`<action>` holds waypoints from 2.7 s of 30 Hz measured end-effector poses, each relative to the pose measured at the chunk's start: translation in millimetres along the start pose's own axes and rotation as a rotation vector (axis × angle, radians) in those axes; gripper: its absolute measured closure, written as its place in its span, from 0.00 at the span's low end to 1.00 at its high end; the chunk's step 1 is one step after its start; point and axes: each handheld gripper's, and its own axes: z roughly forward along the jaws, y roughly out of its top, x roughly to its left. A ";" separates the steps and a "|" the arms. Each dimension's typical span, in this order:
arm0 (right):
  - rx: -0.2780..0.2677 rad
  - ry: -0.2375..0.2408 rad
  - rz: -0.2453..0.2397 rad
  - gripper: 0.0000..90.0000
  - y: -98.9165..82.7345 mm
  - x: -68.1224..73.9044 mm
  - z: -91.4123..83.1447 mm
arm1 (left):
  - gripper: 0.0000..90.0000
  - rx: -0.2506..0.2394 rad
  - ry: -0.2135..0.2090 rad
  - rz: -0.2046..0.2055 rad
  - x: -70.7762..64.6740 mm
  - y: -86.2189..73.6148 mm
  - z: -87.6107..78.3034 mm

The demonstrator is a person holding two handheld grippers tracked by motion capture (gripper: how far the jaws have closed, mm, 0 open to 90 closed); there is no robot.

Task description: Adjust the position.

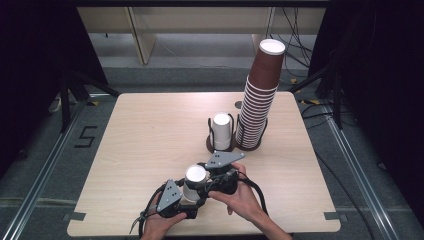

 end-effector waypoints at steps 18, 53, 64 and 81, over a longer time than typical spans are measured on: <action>0.076 0.067 -0.023 0.30 -1.9 -4.9 -10.8 | 0.22 0.115 -0.004 0.190 -5.9 10.9 -9.6; 0.071 0.134 -0.006 0.21 0.8 -20.4 -37.4 | 0.25 0.028 -0.097 0.188 5.3 12.9 -18.3; 0.154 0.212 -0.051 0.28 -7.9 -22.7 -40.4 | 0.25 0.057 -0.149 0.249 -0.2 11.5 -16.4; 0.145 0.258 -0.011 0.37 -11.0 -24.0 -38.6 | 0.20 0.013 -0.180 0.253 -1.2 9.7 -15.6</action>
